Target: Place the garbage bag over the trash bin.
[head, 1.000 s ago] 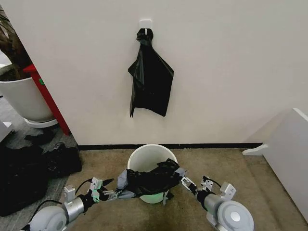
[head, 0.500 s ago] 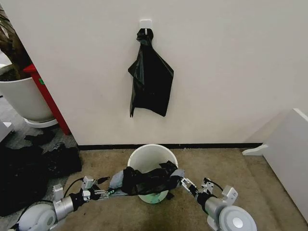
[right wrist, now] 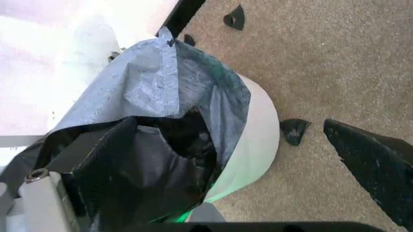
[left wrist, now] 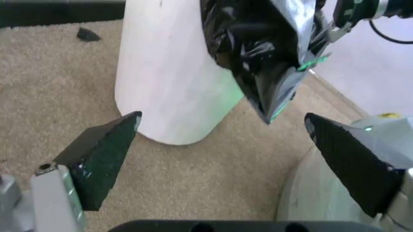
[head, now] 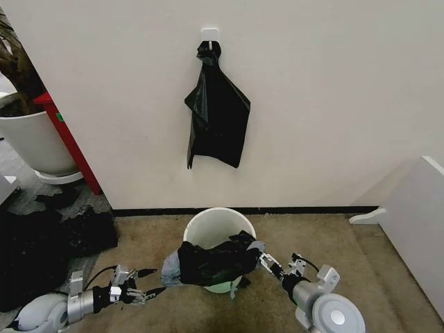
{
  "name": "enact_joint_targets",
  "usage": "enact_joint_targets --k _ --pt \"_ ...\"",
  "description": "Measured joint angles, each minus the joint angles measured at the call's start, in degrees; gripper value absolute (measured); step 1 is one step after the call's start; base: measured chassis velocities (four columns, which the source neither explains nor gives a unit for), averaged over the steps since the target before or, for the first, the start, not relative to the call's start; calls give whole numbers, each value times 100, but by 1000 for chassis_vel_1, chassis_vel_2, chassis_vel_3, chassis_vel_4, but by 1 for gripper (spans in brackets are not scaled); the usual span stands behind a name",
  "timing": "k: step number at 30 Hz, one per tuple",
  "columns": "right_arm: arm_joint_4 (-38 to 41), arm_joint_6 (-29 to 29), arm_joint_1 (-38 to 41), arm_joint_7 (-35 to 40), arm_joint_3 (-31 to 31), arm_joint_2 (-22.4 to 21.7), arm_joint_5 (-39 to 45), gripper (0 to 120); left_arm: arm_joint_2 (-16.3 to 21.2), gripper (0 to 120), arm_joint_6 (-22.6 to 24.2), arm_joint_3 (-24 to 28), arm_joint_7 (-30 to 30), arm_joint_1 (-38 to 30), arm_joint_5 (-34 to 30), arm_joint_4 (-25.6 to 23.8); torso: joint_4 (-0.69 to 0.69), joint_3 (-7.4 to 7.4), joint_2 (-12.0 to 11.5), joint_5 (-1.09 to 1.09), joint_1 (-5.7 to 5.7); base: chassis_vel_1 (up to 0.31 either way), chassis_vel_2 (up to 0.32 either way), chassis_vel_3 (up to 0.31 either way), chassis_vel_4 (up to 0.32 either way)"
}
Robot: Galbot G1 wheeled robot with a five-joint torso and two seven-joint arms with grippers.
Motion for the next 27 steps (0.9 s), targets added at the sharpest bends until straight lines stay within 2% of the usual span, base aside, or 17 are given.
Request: enact_joint_targets --k 9,15,17,19,21,22,23,25,27 --pt "450 -72 -431 -182 22 -99 -366 100 -65 100 84 -358 -113 127 -272 -606 0 0 0 -1 0 0 0 0 0" --pt "732 -77 -972 -629 203 -80 -885 100 -82 100 141 -629 -363 259 -427 -1049 -1 0 0 0 0 0 0 0 0" --pt "941 -49 -1211 -1053 368 -38 -1120 100 -112 100 144 -830 -619 355 -540 -1273 -1 0 0 -1 0 0 0 0 0" --pt "1203 23 -1411 -1773 653 -47 -1320 100 -159 100 69 -1094 -1347 482 -702 -1680 -2 -1 0 -1 0 0 0 0 0" --pt "1357 28 -1426 -2109 864 -124 -1352 100 -197 100 -9 -1221 -2075 541 -784 -2003 -1 0 0 0 0 0 0 0 0" --pt "1463 30 -1337 -2361 1070 -275 -1397 100 -244 100 -117 -1302 -2933 553 -825 -2357 -2 0 0 0 0 0 0 0 0" --pt "1463 30 -1337 -2361 1070 -275 -1397 100 -244 100 -117 -1302 -2933 553 -825 -2357 -2 0 0 0 0 0 0 0 0" --pt "1535 63 -1093 -2568 1254 -550 -1572 100 -302 100 -137 -1373 -4081 543 -836 -2804 -1 0 0 0 0 0 0 0 0" --pt "1543 168 -730 -2780 1337 -860 -1973 100 -343 100 118 -1546 -5060 570 -789 -3288 -1 1 0 1 0 0 0 0 0"
